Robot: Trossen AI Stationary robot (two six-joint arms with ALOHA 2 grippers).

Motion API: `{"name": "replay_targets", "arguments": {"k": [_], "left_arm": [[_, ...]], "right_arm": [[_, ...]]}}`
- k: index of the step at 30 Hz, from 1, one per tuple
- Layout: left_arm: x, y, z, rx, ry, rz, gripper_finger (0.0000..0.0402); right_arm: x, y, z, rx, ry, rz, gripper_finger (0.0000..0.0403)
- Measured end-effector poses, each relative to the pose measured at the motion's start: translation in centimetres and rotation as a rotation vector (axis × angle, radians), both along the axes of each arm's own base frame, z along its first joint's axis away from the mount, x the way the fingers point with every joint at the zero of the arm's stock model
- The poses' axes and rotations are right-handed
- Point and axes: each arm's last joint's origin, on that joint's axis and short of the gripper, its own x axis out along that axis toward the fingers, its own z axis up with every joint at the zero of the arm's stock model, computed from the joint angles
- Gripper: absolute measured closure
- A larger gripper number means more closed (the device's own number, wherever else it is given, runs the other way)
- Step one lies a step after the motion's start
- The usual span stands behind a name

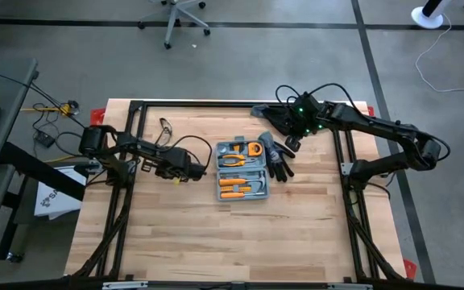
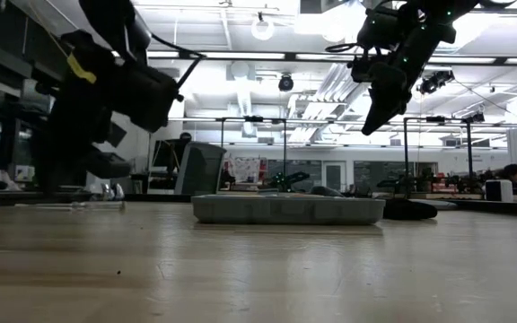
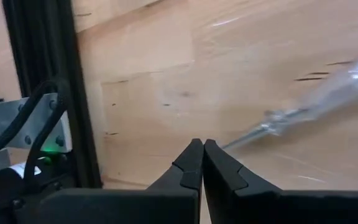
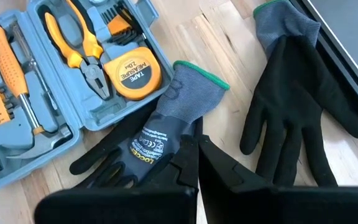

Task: Prefit tool cases
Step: Put the transparent flat screwdriver into the gray toolbox

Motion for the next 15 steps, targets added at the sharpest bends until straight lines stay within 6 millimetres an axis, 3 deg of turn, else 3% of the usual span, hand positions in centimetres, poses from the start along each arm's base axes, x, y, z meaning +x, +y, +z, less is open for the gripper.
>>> {"name": "replay_targets", "arguments": {"k": [10, 15], "left_arm": [[-1.3, -0.3, -2.1, -0.063, -0.025, 0.022, 0.0401], [0.0, -1.7, -1.5, -0.115, -0.091, -0.024, 0.0402]], "right_arm": [[-0.1, 0.1, -0.1, 0.007, 0.011, 0.000, 0.0402], [-0.4, 0.2, -0.3, 0.030, 0.045, 0.001, 0.0402]]}}
